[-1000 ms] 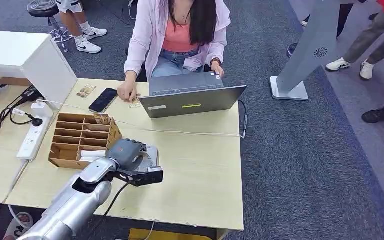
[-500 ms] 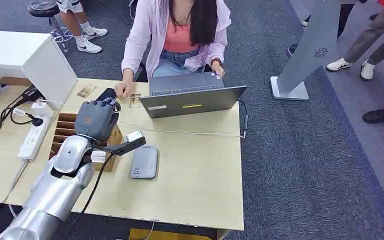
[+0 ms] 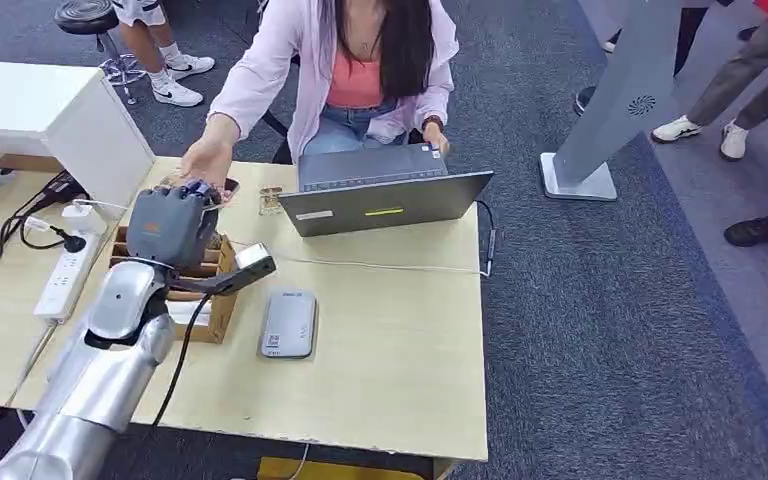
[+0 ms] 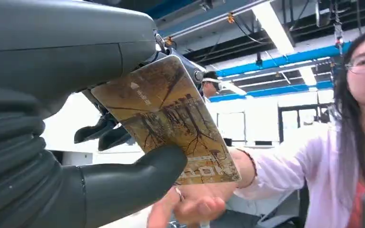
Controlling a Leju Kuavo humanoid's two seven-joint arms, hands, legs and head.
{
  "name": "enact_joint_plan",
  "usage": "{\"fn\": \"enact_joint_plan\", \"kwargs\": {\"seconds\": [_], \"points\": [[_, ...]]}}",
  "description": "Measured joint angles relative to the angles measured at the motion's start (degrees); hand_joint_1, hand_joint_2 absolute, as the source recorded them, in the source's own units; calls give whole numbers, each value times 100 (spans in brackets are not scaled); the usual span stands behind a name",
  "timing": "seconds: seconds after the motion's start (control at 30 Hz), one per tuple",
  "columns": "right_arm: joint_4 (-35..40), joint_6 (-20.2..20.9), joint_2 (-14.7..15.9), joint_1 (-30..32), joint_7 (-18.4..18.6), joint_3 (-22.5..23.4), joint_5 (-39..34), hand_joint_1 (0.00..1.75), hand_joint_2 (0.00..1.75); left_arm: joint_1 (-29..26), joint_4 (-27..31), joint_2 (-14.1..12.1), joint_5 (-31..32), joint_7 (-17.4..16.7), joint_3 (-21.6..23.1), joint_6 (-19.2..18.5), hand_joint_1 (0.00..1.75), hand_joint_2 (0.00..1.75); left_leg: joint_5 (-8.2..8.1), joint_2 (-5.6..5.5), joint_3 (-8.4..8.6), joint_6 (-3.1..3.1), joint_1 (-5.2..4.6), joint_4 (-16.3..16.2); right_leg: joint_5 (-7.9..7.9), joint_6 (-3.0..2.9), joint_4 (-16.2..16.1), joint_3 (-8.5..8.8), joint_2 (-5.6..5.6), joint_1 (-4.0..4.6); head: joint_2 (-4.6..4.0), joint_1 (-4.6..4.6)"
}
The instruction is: Pass the card to the sensor for recognition and then transmit it.
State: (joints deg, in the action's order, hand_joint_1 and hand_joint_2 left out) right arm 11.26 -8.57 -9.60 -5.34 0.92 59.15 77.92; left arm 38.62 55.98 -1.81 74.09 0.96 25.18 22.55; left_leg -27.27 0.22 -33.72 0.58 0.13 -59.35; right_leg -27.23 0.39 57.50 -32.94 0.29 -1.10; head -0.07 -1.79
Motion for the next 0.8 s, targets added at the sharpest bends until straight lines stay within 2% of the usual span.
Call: {"fn": "enact_joint_plan", "kwargs": {"seconds": [0.23, 0.8], "points": [[0, 15, 0, 0, 2, -9, 85, 0, 0, 353, -238, -59, 55, 26, -352, 325, 175, 175, 1, 0, 0, 0, 1, 0, 0, 0, 1, 0, 0, 0, 0, 2], [0, 26, 0, -7, 4, -20, 142, 0, 0, 589, -634, -98, 177, 2, -551, 366, 175, 175, 2, 0, -1, 2, 0, 0, 0, 0, 1, 0, 0, 0, 0, 0]]}}
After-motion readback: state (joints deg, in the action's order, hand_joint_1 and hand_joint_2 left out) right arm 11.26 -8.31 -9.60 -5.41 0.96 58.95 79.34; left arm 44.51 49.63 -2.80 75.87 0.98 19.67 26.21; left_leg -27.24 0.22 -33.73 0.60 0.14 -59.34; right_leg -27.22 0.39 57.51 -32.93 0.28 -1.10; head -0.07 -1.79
